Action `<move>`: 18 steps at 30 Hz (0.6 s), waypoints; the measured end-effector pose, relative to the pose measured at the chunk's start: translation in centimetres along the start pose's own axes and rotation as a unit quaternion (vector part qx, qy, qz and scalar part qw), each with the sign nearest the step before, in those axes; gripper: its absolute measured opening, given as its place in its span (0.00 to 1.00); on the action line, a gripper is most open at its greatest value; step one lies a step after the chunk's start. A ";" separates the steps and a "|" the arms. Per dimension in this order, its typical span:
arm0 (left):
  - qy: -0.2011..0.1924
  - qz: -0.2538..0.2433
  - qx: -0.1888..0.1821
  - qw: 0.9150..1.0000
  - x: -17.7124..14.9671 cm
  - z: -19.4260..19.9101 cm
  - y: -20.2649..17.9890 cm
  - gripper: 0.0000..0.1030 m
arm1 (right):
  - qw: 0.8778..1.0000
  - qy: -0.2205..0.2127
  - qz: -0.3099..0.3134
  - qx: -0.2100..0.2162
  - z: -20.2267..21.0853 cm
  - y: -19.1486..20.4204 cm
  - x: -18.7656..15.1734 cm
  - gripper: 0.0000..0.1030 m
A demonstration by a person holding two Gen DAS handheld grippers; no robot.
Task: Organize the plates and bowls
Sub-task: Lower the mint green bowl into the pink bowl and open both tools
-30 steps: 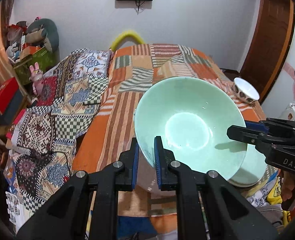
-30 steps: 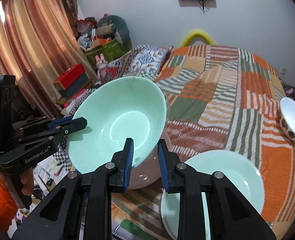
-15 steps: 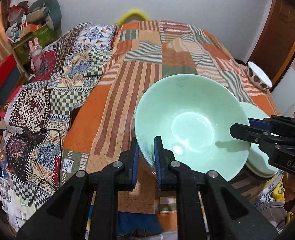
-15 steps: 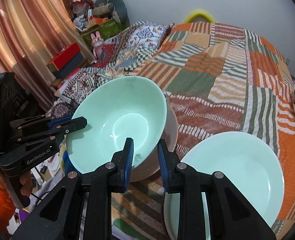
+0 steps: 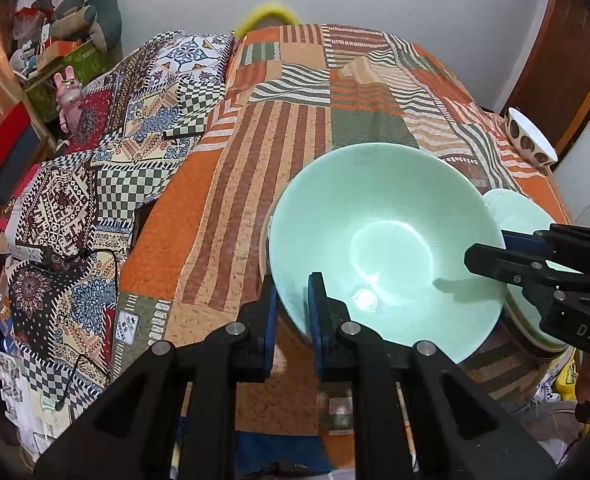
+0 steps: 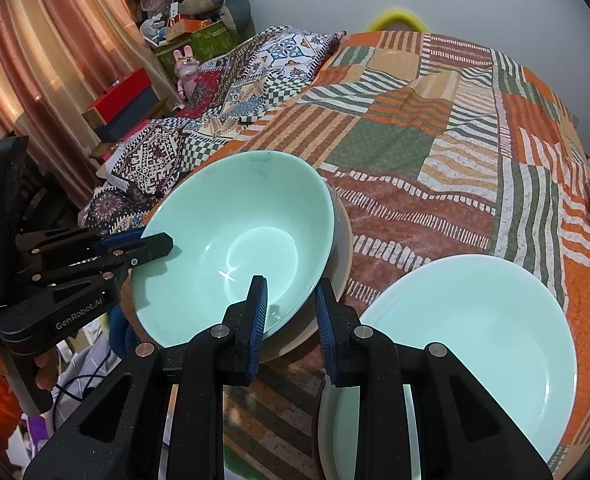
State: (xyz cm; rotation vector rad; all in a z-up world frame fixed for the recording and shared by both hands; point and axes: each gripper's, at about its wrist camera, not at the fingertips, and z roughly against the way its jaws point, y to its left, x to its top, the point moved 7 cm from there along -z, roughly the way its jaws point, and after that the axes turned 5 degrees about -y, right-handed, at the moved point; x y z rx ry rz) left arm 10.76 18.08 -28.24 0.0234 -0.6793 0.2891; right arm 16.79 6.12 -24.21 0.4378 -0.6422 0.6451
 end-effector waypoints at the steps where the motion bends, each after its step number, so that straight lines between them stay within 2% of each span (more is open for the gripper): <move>1: 0.000 0.000 0.001 1.000 0.0 -0.1 0.0 0.13 | 1.000 0.001 -0.001 0.000 -0.1 0.0 0.0 0.22; 12: 0.001 0.004 0.012 1.000 0.0 -0.5 0.5 0.16 | 1.000 0.003 0.008 -0.005 -0.6 0.3 0.0 0.24; 15: 0.000 -0.002 0.003 1.000 0.0 -0.4 -0.1 0.16 | 1.000 -0.002 0.019 -0.017 -0.4 0.3 0.2 0.24; 18: 0.000 -0.015 0.015 1.000 0.1 -0.3 -0.5 0.16 | 0.999 -0.009 0.028 -0.017 0.0 0.5 0.5 0.27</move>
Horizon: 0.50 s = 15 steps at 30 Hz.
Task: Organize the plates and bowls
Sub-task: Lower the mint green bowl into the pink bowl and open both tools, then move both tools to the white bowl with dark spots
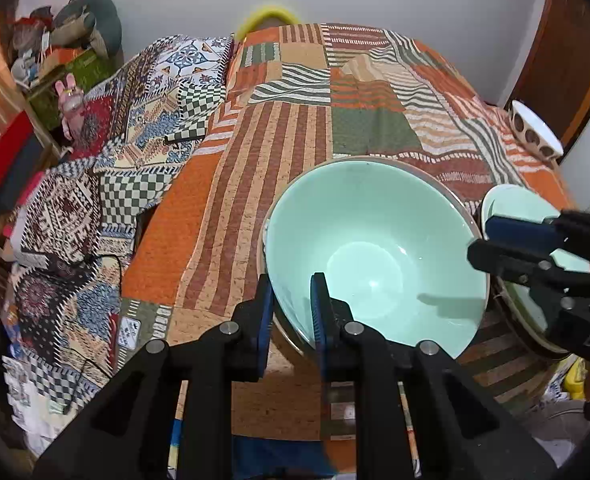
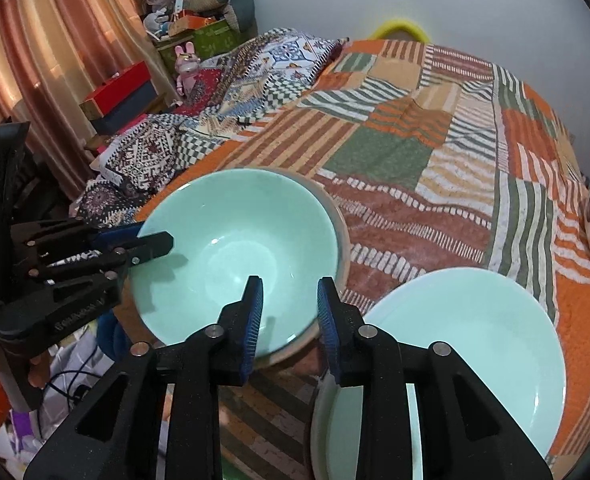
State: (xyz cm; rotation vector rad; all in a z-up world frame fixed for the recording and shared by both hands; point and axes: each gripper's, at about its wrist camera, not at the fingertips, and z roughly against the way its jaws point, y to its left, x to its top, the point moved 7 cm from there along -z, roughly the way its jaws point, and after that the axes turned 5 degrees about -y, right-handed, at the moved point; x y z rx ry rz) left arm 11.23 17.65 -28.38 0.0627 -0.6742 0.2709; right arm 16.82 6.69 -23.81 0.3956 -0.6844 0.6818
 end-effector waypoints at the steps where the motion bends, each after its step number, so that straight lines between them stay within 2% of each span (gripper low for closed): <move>1: 0.002 0.004 0.000 1.000 0.0 0.0 0.0 0.16 | 1.000 -0.002 0.002 -0.002 0.2 0.0 0.1 0.27; 6: 0.002 0.026 -0.011 1.000 0.5 0.7 0.6 0.16 | 1.000 -0.012 0.004 -0.008 1.2 -0.4 0.5 0.28; 11: -0.048 0.018 -0.006 0.999 3.1 4.1 0.3 0.16 | 0.999 -0.036 -0.010 -0.016 3.3 -2.0 1.3 0.29; 15: -0.093 0.000 -0.012 0.996 6.0 7.3 -1.5 0.19 | 0.997 -0.073 -0.029 -0.027 6.2 -4.1 2.3 0.35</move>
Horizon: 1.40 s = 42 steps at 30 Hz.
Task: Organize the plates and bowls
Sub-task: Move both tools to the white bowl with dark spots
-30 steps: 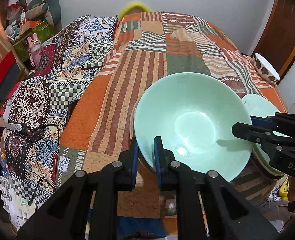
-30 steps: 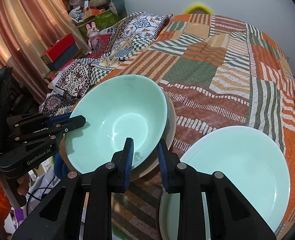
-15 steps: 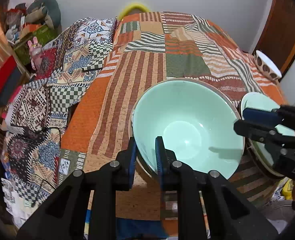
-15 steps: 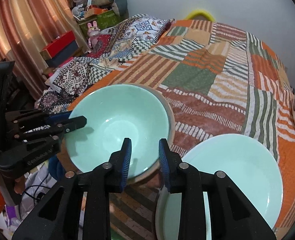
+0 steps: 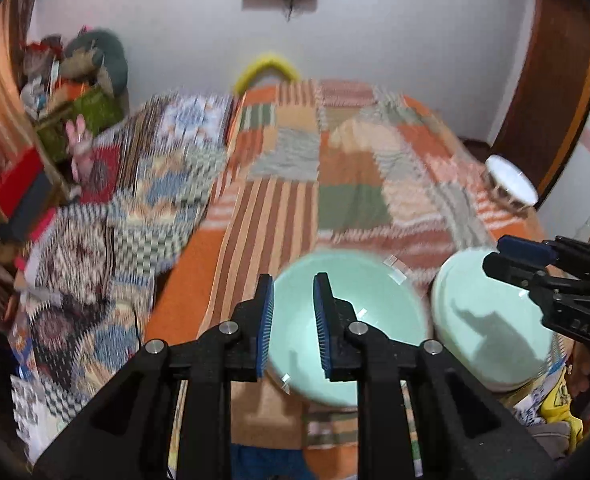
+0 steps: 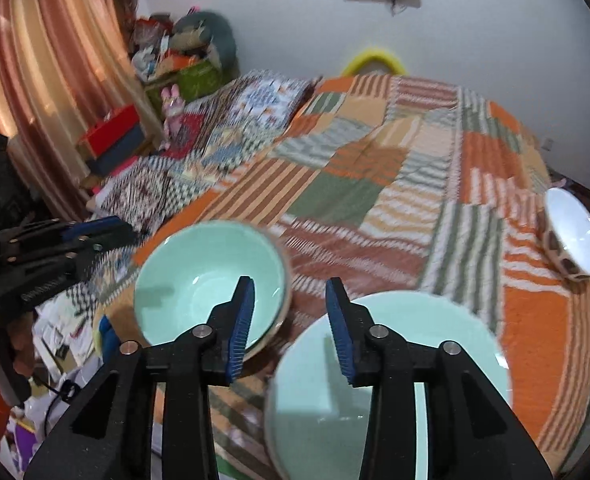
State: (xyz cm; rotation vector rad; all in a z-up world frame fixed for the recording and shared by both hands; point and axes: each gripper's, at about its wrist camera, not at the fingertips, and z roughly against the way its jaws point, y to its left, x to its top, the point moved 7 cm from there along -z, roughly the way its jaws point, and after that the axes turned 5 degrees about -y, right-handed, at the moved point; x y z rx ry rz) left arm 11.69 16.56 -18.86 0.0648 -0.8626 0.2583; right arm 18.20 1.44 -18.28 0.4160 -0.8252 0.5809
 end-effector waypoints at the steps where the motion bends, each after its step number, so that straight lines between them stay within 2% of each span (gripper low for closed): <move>1: -0.014 -0.009 -0.002 1.000 1.1 0.7 -0.8 0.19 | 1.000 -0.010 -0.004 -0.004 0.7 -0.6 0.4 0.36; 5: -0.052 -0.038 -0.015 0.998 4.2 2.4 -4.1 0.23 | 0.999 -0.043 -0.019 -0.015 3.5 -2.8 1.6 0.44; 8: -0.073 -0.056 -0.029 0.995 6.2 3.0 -7.1 0.24 | 0.996 -0.070 -0.028 -0.040 5.7 -5.1 2.4 0.45; 14: -0.088 -0.083 -0.082 0.989 9.4 3.0 -14.4 0.26 | 0.989 -0.114 -0.046 -0.084 10.3 -10.2 3.6 0.45; 17: -0.095 -0.100 -0.104 0.985 10.7 2.7 -18.2 0.34 | 0.983 -0.134 -0.058 -0.109 12.6 -13.1 3.7 0.48; 19: -0.099 -0.110 -0.116 0.982 11.3 2.4 -20.4 0.43 | 0.980 -0.143 -0.067 -0.124 13.7 -14.9 3.7 0.48; 21: -0.099 -0.118 -0.130 0.980 12.0 1.7 -22.7 0.44 | 0.976 -0.148 -0.075 -0.140 14.7 -16.5 3.6 0.48; 28: -0.059 -0.129 -0.180 0.973 13.2 -2.6 -28.6 0.44 | 0.967 -0.157 -0.099 -0.177 16.3 -21.5 3.2 0.48; 32: -0.029 -0.136 -0.191 0.972 12.8 -6.8 -30.8 0.44 | 0.964 -0.147 -0.117 -0.186 15.3 -24.1 2.9 0.48; 36: -0.002 -0.136 -0.184 0.973 11.8 -11.3 -32.0 0.44 | 0.965 -0.126 -0.144 -0.181 13.5 -26.6 1.9 0.48; 38: 0.014 -0.130 -0.188 0.973 11.3 -13.4 -32.4 0.41 | 0.964 -0.117 -0.157 -0.179 12.3 -27.8 1.3 0.48; 40: 0.029 -0.119 -0.195 0.973 10.9 -15.7 -32.8 0.31 | 0.964 -0.105 -0.168 -0.178 10.8 -29.0 0.7 0.48; 42: 0.045 -0.110 -0.204 0.972 10.4 -17.5 -33.2 0.27 | 0.964 -0.096 -0.175 -0.177 9.9 -30.0 0.3 0.48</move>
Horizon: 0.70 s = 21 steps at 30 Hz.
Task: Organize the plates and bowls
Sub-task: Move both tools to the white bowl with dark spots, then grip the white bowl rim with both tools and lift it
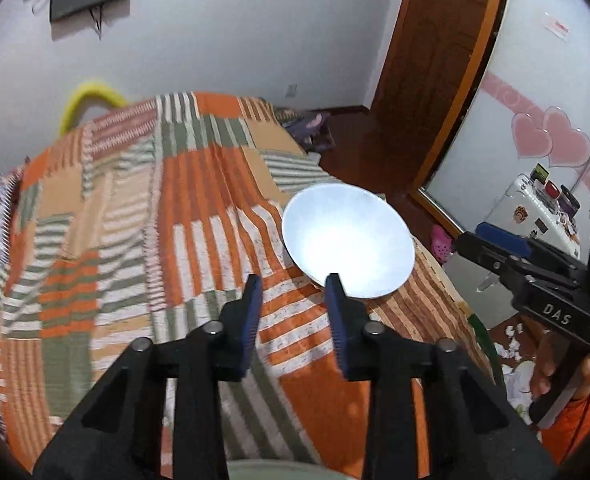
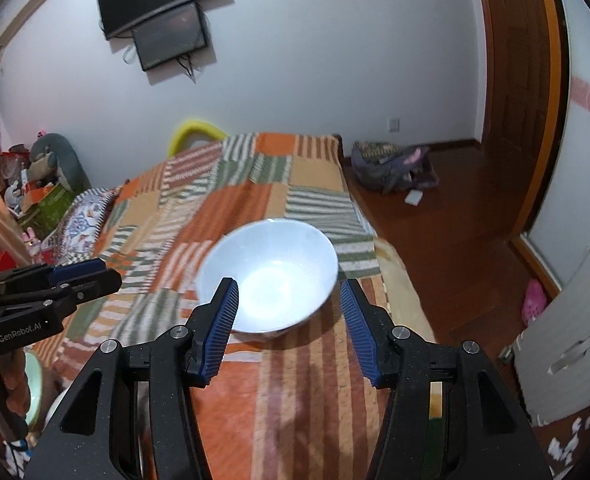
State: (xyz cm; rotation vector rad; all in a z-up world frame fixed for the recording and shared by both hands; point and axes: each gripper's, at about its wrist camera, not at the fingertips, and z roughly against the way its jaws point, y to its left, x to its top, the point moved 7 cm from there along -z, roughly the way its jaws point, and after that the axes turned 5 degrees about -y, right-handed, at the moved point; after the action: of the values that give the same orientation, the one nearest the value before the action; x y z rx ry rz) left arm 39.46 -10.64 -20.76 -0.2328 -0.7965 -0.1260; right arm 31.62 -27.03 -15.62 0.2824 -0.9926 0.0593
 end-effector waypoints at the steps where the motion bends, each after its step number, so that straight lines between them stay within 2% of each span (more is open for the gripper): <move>1: 0.004 0.005 -0.003 1.000 -0.1 -0.8 0.1 0.25 | 1.000 0.006 -0.004 0.000 -0.8 -0.3 -0.2 0.48; 4: 0.018 0.017 -0.012 1.000 -0.2 -3.1 0.4 0.19 | 0.999 0.027 -0.018 0.004 -2.6 -1.6 -0.9 0.48; 9: 0.030 0.020 -0.019 0.999 0.2 -5.7 0.6 0.18 | 0.998 0.051 -0.038 0.013 -4.8 -2.8 -1.5 0.40; 13: 0.037 0.017 -0.021 0.999 0.3 -7.5 0.5 0.14 | 0.997 0.067 -0.038 0.016 -5.8 -3.4 -1.9 0.38; 21: 0.042 0.008 -0.015 0.999 -0.1 -9.5 0.2 0.13 | 0.995 0.086 -0.041 0.026 -7.7 -3.5 -2.6 0.33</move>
State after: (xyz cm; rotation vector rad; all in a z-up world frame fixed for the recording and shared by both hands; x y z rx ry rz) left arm 46.00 -12.88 -27.20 -0.2597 -0.7089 -0.1320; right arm 37.11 -28.21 -22.48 0.3602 -0.8078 0.0341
